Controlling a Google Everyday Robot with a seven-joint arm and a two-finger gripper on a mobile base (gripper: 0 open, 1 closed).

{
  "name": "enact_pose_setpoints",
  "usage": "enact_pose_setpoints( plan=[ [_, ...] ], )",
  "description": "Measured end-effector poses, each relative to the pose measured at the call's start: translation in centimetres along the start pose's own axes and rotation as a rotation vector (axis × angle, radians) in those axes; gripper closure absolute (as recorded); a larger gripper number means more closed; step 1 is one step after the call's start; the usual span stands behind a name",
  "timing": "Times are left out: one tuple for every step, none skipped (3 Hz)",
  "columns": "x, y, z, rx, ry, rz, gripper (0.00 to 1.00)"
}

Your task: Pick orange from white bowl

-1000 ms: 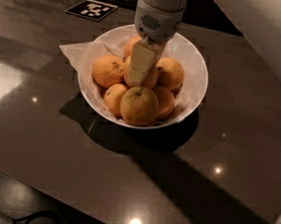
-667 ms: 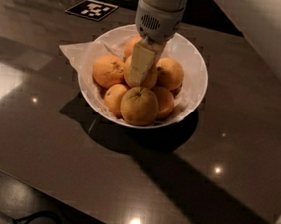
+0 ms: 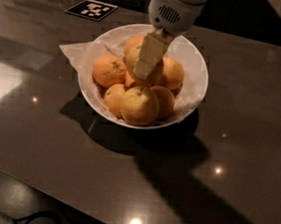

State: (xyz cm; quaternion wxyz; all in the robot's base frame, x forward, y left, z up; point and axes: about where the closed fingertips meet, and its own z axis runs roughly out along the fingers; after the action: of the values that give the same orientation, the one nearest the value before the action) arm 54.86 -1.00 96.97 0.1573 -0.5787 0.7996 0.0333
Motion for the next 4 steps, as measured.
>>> enact_pose_setpoints(
  plan=[
    [0.2,0.6,-2.8,0.003,-0.086,-0.033,1.00],
    [0.4,1.6,-5.5,0.000,-0.165,-0.077,1.00],
    [1.2,2.8,-8.1,-0.008,-0.222,-0.108,1.00],
    [2.2,3.9,-9.6,-0.028,-0.264,-0.121,1.00]
  ],
)
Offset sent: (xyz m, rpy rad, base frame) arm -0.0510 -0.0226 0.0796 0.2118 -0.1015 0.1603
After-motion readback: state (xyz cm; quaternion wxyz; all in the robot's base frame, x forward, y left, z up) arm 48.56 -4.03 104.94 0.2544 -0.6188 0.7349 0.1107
